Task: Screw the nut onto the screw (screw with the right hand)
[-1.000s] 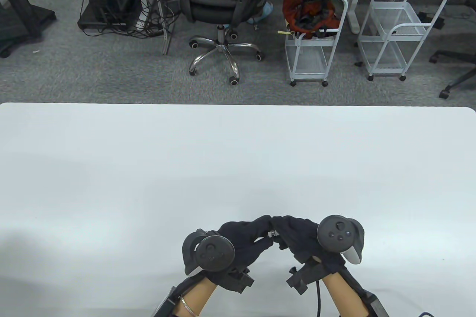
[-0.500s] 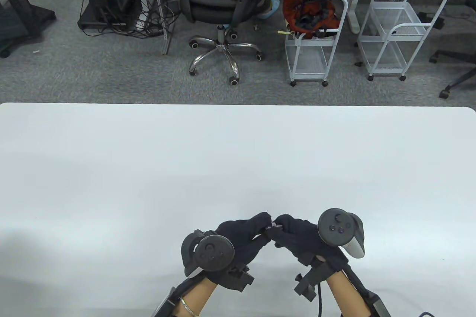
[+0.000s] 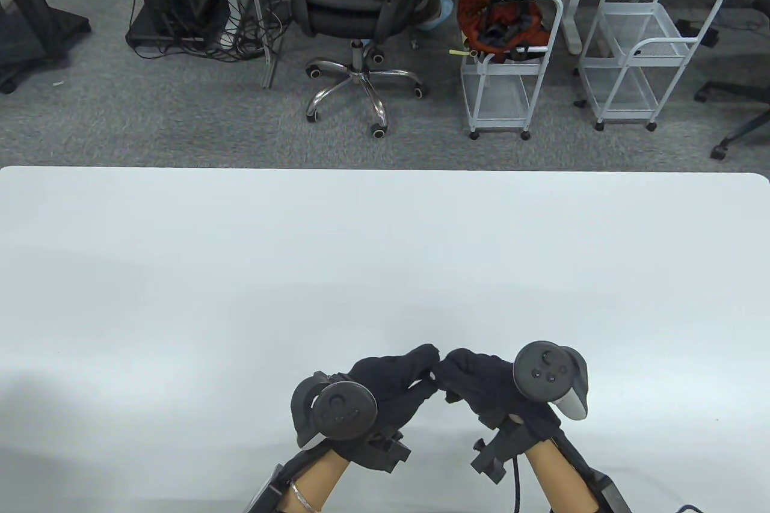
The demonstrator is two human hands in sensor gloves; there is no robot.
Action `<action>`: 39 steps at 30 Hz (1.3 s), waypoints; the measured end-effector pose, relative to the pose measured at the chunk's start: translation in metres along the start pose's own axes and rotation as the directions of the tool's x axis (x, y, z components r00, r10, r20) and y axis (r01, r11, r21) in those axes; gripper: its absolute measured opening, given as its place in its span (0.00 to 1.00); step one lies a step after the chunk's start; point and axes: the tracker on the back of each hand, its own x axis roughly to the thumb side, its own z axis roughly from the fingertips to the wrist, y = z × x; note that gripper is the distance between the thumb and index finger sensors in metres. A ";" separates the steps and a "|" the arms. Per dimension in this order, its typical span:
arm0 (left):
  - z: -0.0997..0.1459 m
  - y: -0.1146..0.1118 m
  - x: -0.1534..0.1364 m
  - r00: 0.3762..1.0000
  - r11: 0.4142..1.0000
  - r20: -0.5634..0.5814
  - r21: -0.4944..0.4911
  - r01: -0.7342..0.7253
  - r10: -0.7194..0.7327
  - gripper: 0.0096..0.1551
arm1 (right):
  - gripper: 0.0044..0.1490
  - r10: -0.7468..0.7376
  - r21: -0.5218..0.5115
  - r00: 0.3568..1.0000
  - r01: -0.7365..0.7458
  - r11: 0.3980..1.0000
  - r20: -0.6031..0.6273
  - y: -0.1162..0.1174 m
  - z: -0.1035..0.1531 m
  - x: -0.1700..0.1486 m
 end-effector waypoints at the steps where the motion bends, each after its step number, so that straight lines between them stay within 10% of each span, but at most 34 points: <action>1: 0.000 -0.001 0.000 1.000 1.000 0.004 -0.002 -0.001 0.001 0.24 | 0.32 0.000 0.009 1.000 0.000 1.000 -0.013 0.000 0.000 -0.001; 7: 0.000 0.002 -0.001 1.000 1.000 -0.010 0.014 0.024 -0.024 0.24 | 0.32 -0.034 0.261 0.999 0.044 0.964 -0.041 -0.002 -0.002 0.003; 11: 0.000 0.000 0.002 1.000 1.000 0.010 -0.001 -0.007 0.007 0.24 | 0.32 0.005 0.021 1.000 -0.005 1.000 -0.002 -0.003 0.000 0.002; 18: 0.000 0.002 0.001 1.000 1.000 -0.008 0.015 0.020 -0.020 0.24 | 0.32 -0.036 0.264 0.999 0.045 0.964 -0.037 -0.003 -0.002 0.002; 22: 0.000 0.000 0.003 1.000 1.000 0.011 0.001 -0.012 0.012 0.24 | 0.32 -0.010 0.016 1.000 0.010 1.000 -0.005 -0.002 0.000 0.001; 30: 0.000 0.003 0.001 1.000 1.000 -0.011 0.020 0.002 -0.002 0.24 | 0.32 -0.048 0.246 0.998 0.053 0.968 -0.028 -0.002 -0.002 0.002; 34: 0.000 0.001 0.004 1.000 1.000 0.017 0.006 -0.018 0.018 0.24 | 0.32 -0.028 0.015 1.000 0.028 0.999 -0.006 -0.003 0.000 0.000; 39: 0.001 0.002 0.002 1.000 1.000 -0.011 0.022 -0.006 0.006 0.23 | 0.33 -0.065 0.155 0.998 0.065 0.986 -0.009 -0.005 -0.001 0.001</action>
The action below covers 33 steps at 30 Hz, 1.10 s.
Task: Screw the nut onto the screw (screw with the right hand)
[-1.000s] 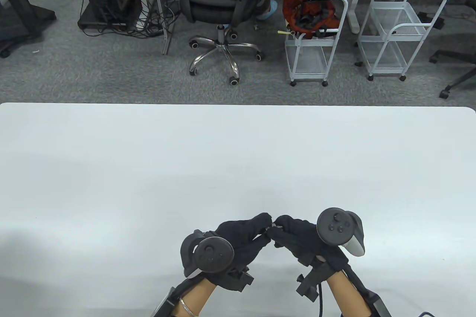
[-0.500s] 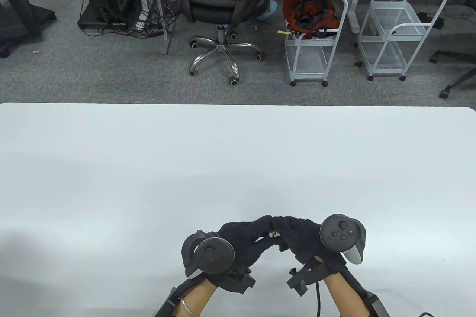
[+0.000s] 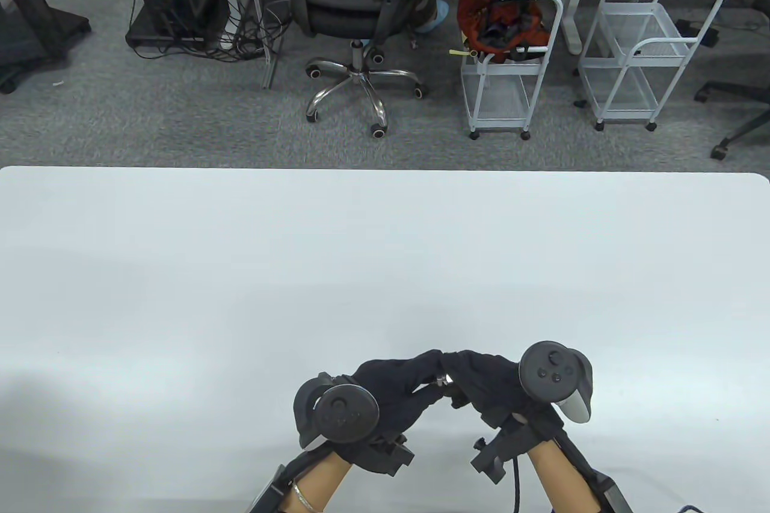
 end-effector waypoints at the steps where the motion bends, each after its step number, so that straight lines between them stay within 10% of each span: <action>1: 0.000 0.001 0.000 1.000 1.000 -0.001 0.007 0.005 -0.005 0.23 | 0.33 -0.005 0.040 1.000 0.005 0.999 -0.006 0.000 -0.001 0.001; 7: 0.000 -0.001 0.000 1.000 1.000 0.018 -0.016 -0.025 0.025 0.23 | 0.31 0.011 -0.128 1.000 -0.013 0.992 -0.016 0.004 0.001 -0.002; 14: 0.000 0.002 -0.001 1.000 1.000 0.000 0.009 0.016 -0.016 0.23 | 0.31 0.006 0.089 1.000 -0.003 0.996 -0.027 0.003 -0.001 0.000; 18: 0.000 0.000 0.000 1.000 1.000 0.022 -0.009 -0.018 0.018 0.23 | 0.31 0.023 -0.144 1.000 -0.023 0.989 0.000 0.004 0.001 -0.002; 25: 0.000 0.002 0.000 1.000 1.000 0.006 0.010 0.021 -0.021 0.23 | 0.32 0.011 0.093 1.000 -0.009 0.996 -0.018 0.002 -0.001 0.001; 29: 0.000 0.000 0.001 1.000 1.000 0.022 -0.002 -0.013 0.013 0.23 | 0.31 0.039 -0.148 0.999 -0.037 0.988 0.007 0.003 0.001 0.001; 33: 0.000 0.001 -0.001 1.000 1.000 0.012 0.003 -0.011 0.011 0.23 | 0.32 0.005 -0.044 1.000 -0.005 0.999 0.007 0.001 0.001 0.001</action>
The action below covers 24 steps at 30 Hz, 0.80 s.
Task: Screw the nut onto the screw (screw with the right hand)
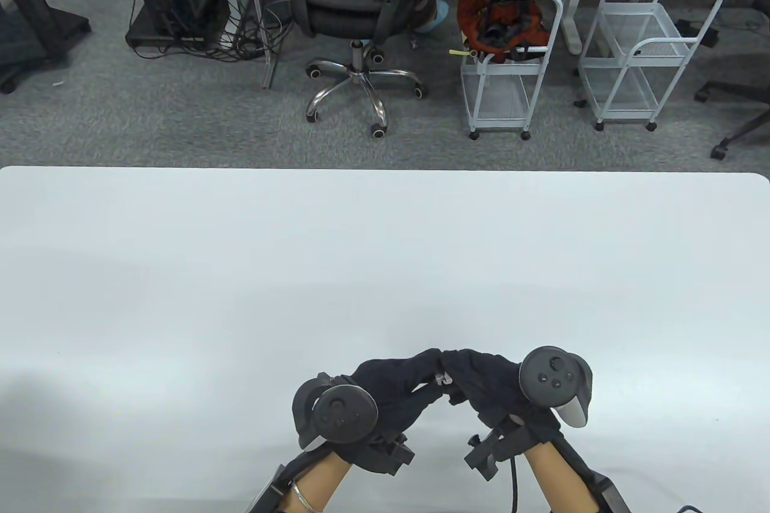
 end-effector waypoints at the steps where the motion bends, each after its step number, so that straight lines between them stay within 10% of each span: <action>1: 0.000 0.001 -0.002 1.000 1.000 -0.014 0.011 0.006 -0.006 0.23 | 0.32 -0.018 0.051 1.000 0.018 0.999 0.001 0.000 -0.001 0.001; 3: 0.000 0.002 -0.002 1.000 1.000 -0.012 0.009 -0.011 0.011 0.23 | 0.30 -0.005 0.103 1.000 0.006 0.995 -0.013 0.002 -0.001 0.001; 7: 0.000 0.000 0.000 0.999 1.000 0.030 -0.007 -0.014 0.015 0.23 | 0.30 0.028 -0.119 1.000 -0.026 0.993 0.012 0.003 0.001 0.001; 14: 0.001 0.001 -0.003 1.000 1.000 -0.002 0.014 -0.013 0.013 0.23 | 0.31 0.015 0.109 1.000 -0.013 0.994 -0.015 0.002 -0.001 0.004; 19: 0.001 -0.001 -0.001 1.000 1.000 0.022 0.000 -0.016 0.016 0.23 | 0.31 0.024 -0.127 1.000 -0.024 0.992 -0.002 0.005 0.001 0.001; 24: 0.000 0.002 -0.004 1.000 1.000 -0.012 0.024 -0.001 0.002 0.23 | 0.34 0.012 0.047 1.000 -0.013 0.999 0.014 0.001 -0.002 0.004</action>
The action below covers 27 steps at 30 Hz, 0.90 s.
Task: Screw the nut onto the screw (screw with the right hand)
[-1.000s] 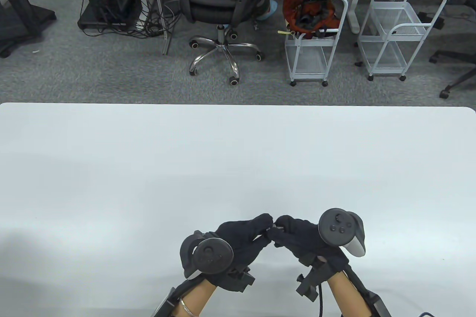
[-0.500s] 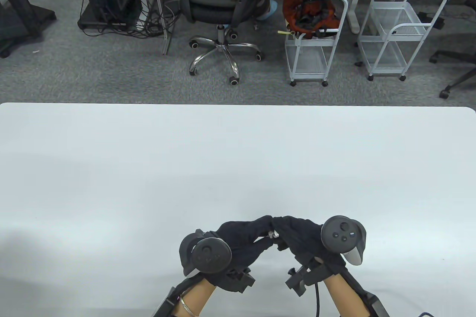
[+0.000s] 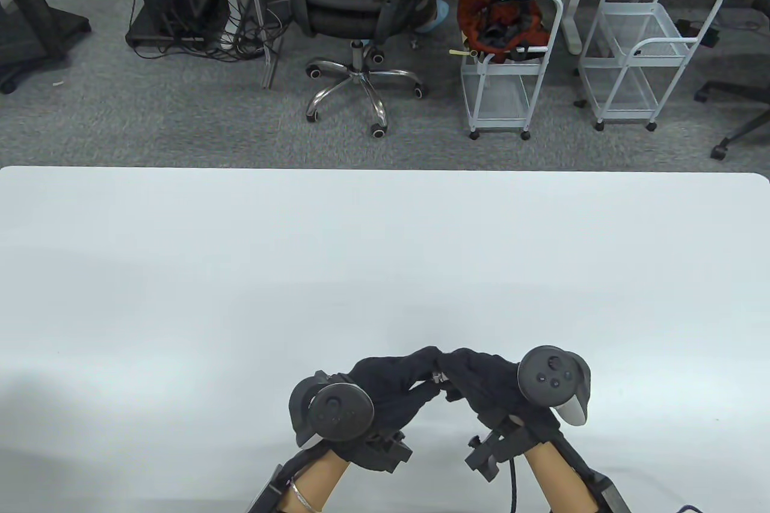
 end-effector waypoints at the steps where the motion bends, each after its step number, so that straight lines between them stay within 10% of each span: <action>1: 0.000 0.000 0.000 1.000 1.000 0.007 -0.005 -0.005 0.005 0.23 | 0.34 0.005 0.047 1.000 -0.005 0.999 -0.011 0.001 0.000 0.000; 6: 0.001 -0.002 0.006 0.999 1.000 0.050 -0.010 -0.012 0.013 0.23 | 0.31 0.017 -0.196 1.000 -0.015 0.980 0.010 0.001 0.002 -0.001; 13: 0.001 0.001 0.004 1.000 1.000 0.020 0.014 0.001 -0.001 0.23 | 0.31 0.012 0.046 1.000 -0.012 0.999 -0.008 -0.001 0.000 0.003; 17: 0.001 -0.002 0.007 0.999 1.000 0.053 0.005 -0.009 0.009 0.23 | 0.31 0.008 -0.158 1.000 -0.009 0.987 -0.006 -0.002 0.002 0.002; 24: 0.001 0.000 0.003 1.000 1.000 0.015 0.018 0.017 -0.017 0.22 | 0.32 -0.033 0.079 0.999 0.034 0.996 -0.019 0.001 -0.001 -0.001; 27: 0.002 0.000 0.003 0.999 0.999 0.028 0.021 0.033 -0.034 0.22 | 0.31 0.017 -0.092 1.000 -0.016 0.996 0.010 0.004 0.000 -0.002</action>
